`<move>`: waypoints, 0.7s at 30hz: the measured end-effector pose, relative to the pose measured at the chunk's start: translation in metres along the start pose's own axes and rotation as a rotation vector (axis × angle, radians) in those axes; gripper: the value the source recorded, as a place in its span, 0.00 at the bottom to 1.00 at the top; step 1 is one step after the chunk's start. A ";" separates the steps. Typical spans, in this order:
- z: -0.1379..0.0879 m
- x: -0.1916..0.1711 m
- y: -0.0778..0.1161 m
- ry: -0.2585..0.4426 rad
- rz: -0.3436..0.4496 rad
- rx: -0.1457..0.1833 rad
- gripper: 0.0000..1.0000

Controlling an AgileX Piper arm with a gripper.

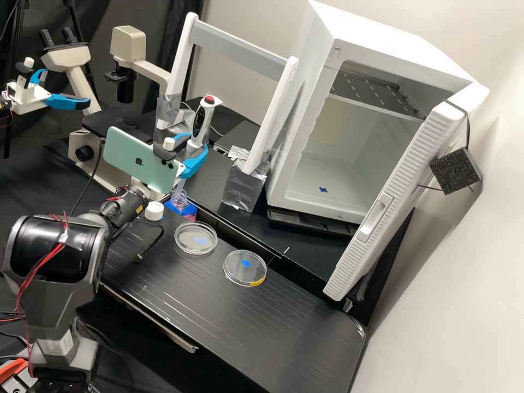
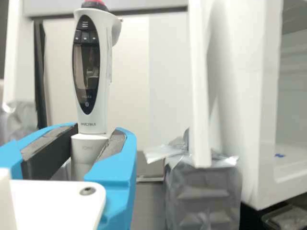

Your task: Use the pipette

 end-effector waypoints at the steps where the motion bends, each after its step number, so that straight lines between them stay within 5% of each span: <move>1: 0.001 0.000 -0.002 -0.004 -0.006 -0.008 0.00; 6: 0.006 0.001 -0.012 -0.038 -0.031 -0.035 0.00; 21: 0.010 0.002 -0.013 -0.063 -0.029 -0.034 0.00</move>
